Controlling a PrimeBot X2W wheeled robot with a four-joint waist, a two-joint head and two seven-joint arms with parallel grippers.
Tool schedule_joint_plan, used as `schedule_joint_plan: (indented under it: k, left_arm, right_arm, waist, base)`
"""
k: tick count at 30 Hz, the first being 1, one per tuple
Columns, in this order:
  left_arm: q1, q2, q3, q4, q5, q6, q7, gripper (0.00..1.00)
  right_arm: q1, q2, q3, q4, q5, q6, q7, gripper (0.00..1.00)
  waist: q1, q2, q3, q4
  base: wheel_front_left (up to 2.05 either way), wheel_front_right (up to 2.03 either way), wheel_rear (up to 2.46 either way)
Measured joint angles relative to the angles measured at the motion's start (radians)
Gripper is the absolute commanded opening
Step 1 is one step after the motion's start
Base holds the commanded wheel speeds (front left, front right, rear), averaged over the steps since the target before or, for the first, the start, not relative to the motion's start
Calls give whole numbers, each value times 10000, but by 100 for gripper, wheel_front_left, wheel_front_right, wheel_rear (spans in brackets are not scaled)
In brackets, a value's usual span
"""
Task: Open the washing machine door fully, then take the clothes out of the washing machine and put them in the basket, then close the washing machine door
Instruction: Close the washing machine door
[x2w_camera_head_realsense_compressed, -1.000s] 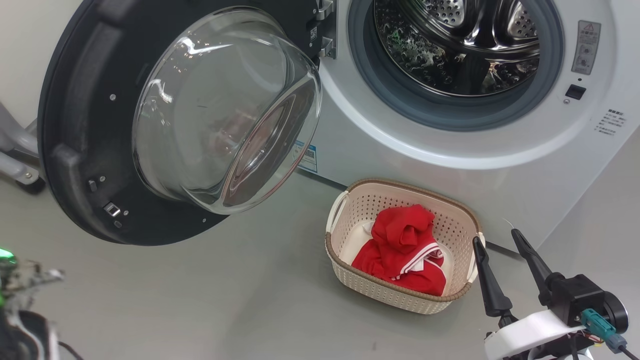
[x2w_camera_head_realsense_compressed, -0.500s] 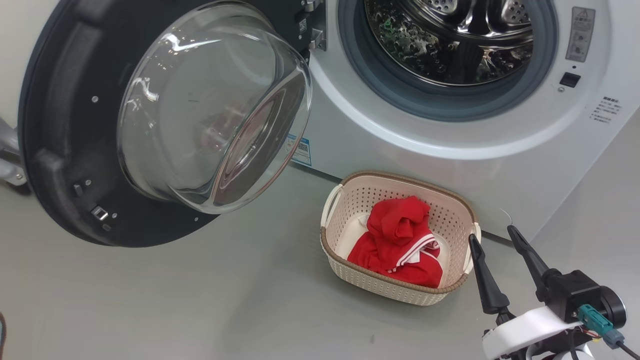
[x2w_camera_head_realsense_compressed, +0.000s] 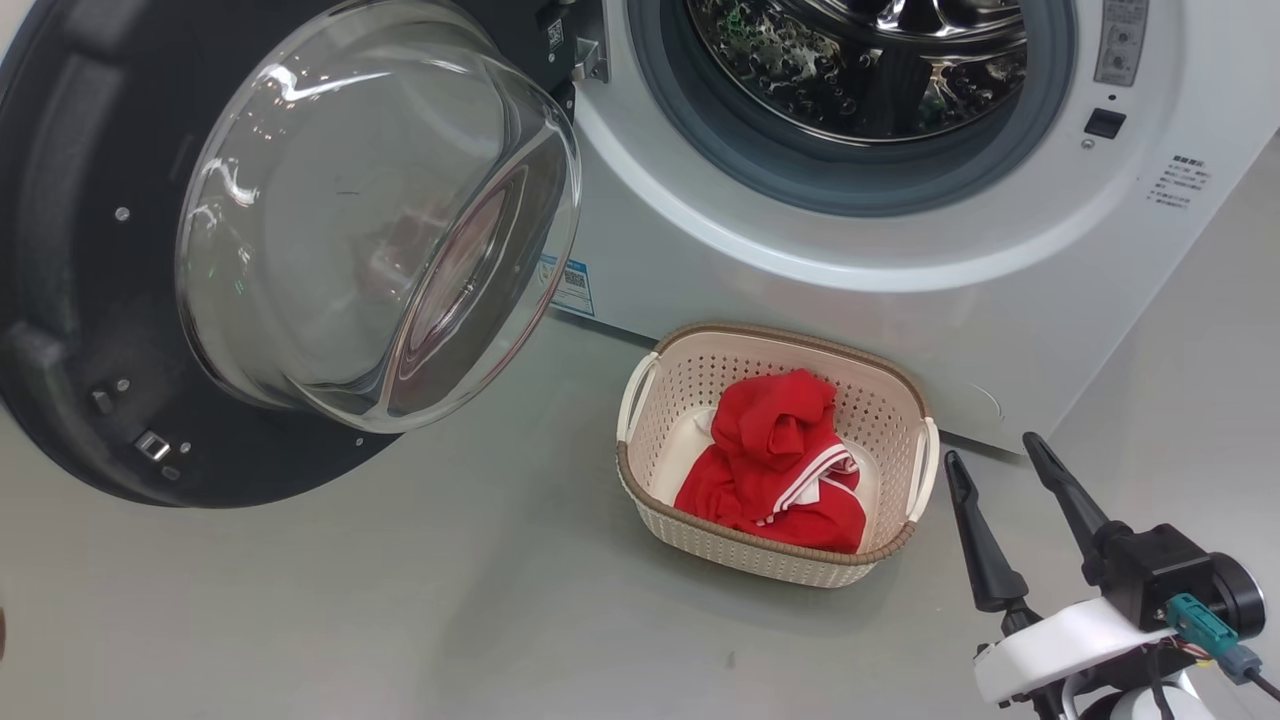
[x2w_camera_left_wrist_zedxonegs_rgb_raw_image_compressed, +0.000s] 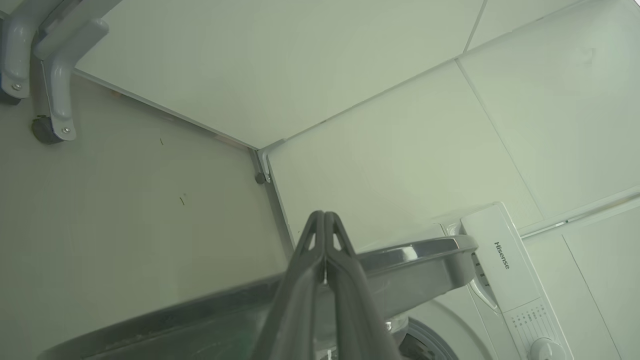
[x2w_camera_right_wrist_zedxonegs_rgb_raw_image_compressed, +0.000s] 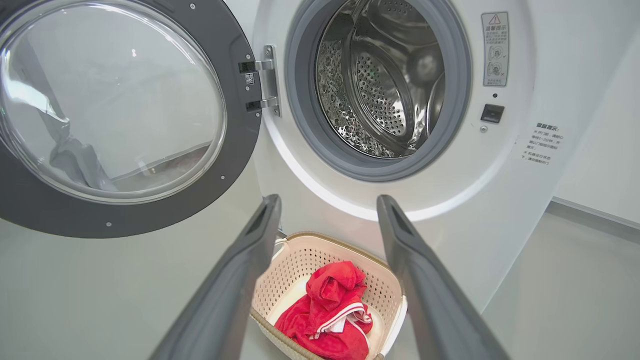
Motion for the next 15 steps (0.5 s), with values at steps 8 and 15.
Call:
schedule_joint_plan:
  k: [8,15]
  left_arm:
    - [-154,180,-345,732,23,0,522,0]
    - [-368,205,-454,1235,40,0,713,0]
  right_arm:
    - [-12,-69,-98,-125,0,-2,58,100]
    - [-188,-132,-61,-165,0,12,121,100]
  waist:
    - [0,0,116,-25]
    - [0,0,232,-76]
  base:
    - [0,0,0]
    - [0,0,0]
